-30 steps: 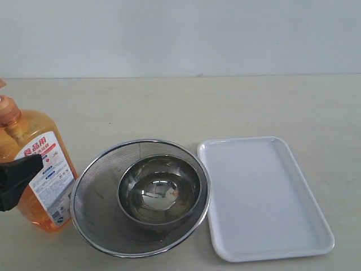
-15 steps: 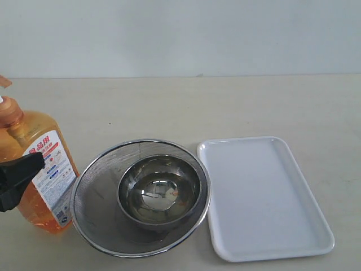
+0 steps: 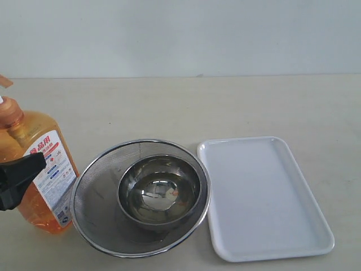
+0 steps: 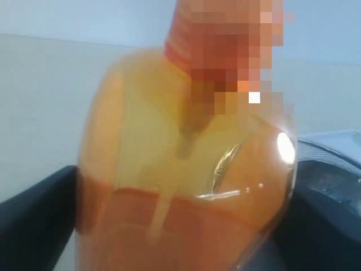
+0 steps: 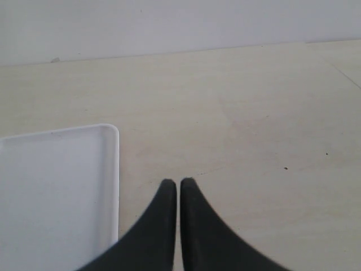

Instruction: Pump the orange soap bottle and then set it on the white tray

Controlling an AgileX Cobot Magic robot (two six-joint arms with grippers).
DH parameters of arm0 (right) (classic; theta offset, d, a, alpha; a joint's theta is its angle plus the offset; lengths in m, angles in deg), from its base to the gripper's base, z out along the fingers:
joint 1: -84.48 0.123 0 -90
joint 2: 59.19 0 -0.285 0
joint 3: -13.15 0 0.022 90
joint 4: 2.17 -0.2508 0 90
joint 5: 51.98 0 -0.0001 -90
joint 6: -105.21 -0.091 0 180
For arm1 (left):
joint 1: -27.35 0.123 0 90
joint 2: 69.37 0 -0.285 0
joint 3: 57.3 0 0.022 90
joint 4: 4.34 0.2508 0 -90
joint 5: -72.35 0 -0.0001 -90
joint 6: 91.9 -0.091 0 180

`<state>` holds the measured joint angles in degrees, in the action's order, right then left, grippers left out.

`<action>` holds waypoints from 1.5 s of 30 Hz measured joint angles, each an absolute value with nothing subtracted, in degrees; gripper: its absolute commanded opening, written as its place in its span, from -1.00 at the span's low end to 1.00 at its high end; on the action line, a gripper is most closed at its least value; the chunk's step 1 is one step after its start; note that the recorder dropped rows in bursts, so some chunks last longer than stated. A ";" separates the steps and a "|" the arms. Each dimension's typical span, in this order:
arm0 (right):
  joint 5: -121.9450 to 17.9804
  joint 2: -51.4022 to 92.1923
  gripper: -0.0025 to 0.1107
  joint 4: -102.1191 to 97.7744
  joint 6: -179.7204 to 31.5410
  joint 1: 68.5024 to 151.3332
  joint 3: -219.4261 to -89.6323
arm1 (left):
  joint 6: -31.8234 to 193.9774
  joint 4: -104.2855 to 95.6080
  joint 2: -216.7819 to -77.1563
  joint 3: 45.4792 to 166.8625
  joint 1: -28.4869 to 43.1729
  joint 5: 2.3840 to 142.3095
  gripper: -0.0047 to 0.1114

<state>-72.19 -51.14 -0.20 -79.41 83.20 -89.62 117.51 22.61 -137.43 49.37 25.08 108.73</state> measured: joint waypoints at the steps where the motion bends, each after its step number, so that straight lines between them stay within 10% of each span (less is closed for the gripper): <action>1: -72.19 -51.14 -0.96 -0.20 -79.41 83.20 -89.62 | 117.51 22.61 -137.43 49.37 25.08 108.73 0.47; 45: -72.19 -51.14 -0.96 -0.20 -79.41 83.20 -89.62 | 108.08 20.20 -151.25 49.37 25.08 122.81 0.47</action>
